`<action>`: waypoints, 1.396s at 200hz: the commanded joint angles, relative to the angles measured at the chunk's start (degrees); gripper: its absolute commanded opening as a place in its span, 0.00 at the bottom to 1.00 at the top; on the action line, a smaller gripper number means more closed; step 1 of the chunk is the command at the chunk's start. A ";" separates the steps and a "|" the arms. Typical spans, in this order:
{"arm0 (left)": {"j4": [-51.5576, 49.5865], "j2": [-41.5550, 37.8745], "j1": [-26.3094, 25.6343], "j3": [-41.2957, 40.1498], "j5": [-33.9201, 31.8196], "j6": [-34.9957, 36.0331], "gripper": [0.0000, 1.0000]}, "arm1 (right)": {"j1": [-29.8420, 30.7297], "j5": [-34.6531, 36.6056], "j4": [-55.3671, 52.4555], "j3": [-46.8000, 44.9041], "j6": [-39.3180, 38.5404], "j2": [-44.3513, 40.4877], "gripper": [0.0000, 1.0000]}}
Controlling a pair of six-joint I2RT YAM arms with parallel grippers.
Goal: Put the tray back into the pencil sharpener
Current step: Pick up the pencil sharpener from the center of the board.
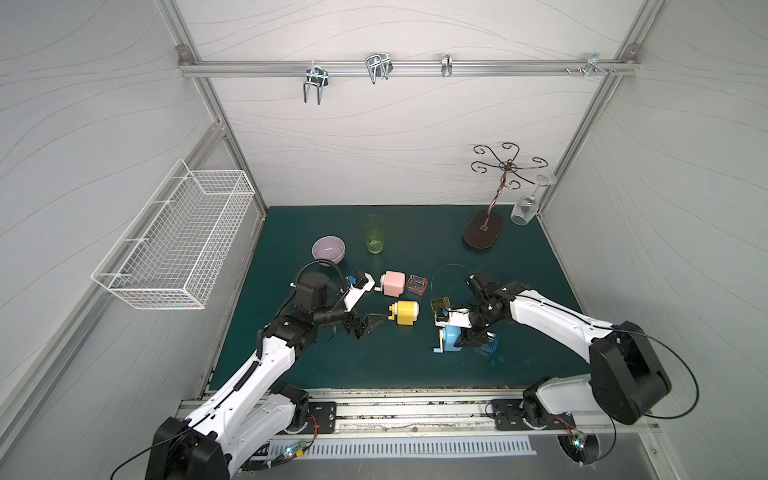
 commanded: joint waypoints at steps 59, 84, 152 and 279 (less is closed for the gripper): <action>10.10 -3.67 -6.96 -2.67 -0.74 -13.13 0.99 | 9.42 -8.95 -11.48 14.65 12.37 -3.17 0.28; 11.36 -4.43 -9.71 -3.40 -1.05 -15.99 0.99 | 11.37 -11.21 -12.83 20.36 17.29 -1.06 0.28; 9.02 -2.96 -12.46 -1.73 2.71 -16.93 0.99 | 16.10 -9.97 -16.62 31.59 23.03 6.44 0.25; 10.43 4.78 -12.84 0.81 12.79 -12.67 0.75 | 17.53 -17.93 -16.53 35.91 19.35 7.48 0.19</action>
